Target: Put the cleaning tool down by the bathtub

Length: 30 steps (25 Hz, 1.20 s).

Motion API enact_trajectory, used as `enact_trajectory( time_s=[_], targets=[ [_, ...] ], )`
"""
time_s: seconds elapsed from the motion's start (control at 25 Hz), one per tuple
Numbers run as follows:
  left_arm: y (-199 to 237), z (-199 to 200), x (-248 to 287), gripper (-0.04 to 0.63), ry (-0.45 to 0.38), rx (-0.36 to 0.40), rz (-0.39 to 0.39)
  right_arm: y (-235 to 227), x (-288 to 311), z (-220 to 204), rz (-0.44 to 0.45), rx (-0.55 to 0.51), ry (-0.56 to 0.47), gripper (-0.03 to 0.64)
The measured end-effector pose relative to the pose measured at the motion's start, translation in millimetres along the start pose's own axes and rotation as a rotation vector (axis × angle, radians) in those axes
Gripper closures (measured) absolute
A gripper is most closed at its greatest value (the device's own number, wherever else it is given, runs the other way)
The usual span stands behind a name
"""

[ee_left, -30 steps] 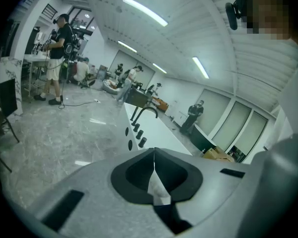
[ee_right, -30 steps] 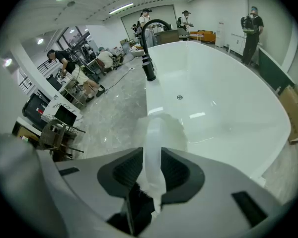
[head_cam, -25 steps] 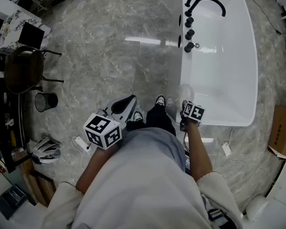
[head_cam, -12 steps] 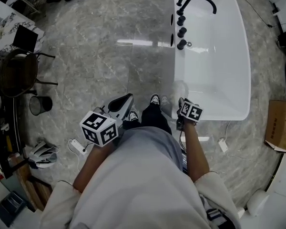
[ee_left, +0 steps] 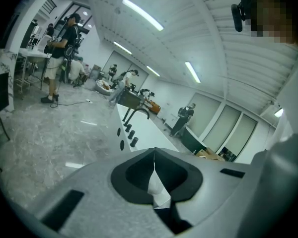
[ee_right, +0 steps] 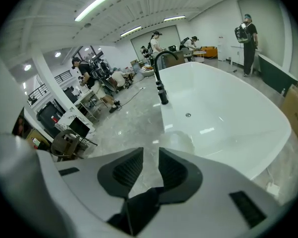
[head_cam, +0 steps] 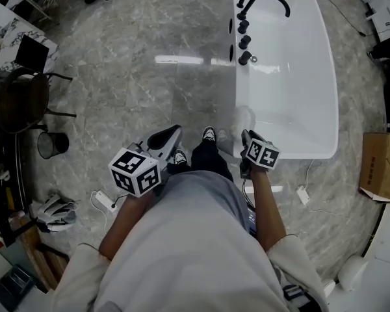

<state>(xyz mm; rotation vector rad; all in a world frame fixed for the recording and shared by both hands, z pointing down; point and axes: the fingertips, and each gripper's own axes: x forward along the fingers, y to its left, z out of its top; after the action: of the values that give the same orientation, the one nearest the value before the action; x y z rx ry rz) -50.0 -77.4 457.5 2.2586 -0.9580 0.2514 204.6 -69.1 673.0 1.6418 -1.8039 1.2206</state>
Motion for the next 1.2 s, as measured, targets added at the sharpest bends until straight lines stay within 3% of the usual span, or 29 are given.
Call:
enact_trajectory(
  time_s=[1.2],
  targets=[
    [10.8, -10.7, -39.8, 0.588, -0.046, -0.017, 0.004, 133.7, -98.5, 34.4, 0.261, -0.135, -0.157, 0.574]
  ],
)
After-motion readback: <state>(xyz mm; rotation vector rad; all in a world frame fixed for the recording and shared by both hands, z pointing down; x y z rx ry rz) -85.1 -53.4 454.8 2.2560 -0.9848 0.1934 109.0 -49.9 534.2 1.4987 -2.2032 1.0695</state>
